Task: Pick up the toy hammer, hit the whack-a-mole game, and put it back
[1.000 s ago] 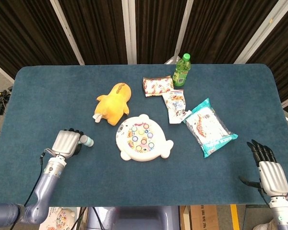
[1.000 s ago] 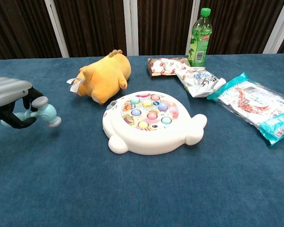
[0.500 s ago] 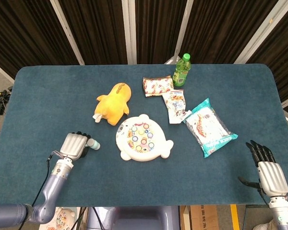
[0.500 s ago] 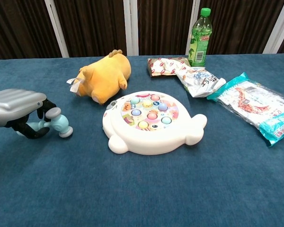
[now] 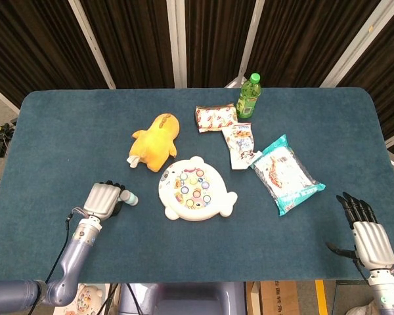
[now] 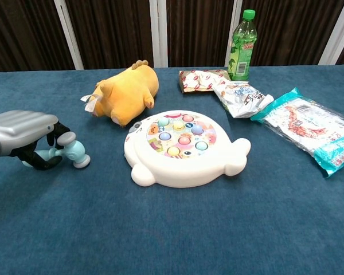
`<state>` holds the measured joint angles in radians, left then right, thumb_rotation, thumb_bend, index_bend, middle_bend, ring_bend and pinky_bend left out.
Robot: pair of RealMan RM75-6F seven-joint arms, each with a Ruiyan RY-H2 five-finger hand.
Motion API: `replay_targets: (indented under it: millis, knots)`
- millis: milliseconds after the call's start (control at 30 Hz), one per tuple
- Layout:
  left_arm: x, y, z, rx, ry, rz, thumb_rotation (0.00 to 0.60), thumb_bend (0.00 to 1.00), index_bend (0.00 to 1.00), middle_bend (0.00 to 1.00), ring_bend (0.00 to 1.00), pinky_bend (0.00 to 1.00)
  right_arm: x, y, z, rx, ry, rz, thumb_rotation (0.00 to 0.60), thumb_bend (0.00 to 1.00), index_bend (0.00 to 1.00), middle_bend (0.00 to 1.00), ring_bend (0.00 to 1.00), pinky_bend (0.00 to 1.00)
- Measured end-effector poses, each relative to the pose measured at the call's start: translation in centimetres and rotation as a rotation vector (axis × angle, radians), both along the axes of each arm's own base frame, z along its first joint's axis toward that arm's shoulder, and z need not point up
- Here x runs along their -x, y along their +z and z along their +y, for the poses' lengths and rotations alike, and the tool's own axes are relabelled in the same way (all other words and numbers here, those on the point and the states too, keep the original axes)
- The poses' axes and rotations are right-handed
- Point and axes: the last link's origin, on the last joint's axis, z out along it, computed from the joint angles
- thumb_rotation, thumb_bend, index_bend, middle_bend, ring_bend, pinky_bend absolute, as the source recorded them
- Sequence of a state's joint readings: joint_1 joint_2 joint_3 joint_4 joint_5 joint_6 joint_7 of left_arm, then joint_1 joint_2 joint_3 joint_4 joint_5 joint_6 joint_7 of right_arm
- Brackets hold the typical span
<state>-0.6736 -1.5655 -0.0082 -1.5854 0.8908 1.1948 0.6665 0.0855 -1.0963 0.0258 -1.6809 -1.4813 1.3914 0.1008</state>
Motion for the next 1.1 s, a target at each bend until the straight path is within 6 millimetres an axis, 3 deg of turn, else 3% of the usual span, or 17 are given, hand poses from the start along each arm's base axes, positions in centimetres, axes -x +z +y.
replay_targets:
  millis: [267,667,900,1100]
  knots:
    - [0.25,-0.03,-0.04,-0.001,0.009,0.001,0.6,0.43,0.47,0.37,0.32,0.48,0.03,0.05,0.01,0.001,0.001,0.0,0.6,0.17,0.0,0.0,0.0,0.0]
    - [0.3,-0.02,-0.12,0.002,0.011,0.0,0.6,0.33,0.39,0.32,0.28,0.44,0.09,0.12,0.03,0.003,0.001,0.0,0.6,0.17,0.0,0.0,0.0,0.0]
    - [0.26,0.31,0.04,-0.011,0.015,-0.009,0.6,0.18,0.33,0.29,0.27,0.42,0.12,0.11,0.04,0.002,0.0,0.0,0.6,0.17,0.0,0.0,0.0,0.0]
    - [0.3,0.65,0.12,-0.018,0.019,-0.017,0.6,0.15,0.28,0.27,0.25,0.4,0.12,0.1,0.05,0.001,-0.002,-0.004,0.6,0.17,0.0,0.0,0.0,0.0]
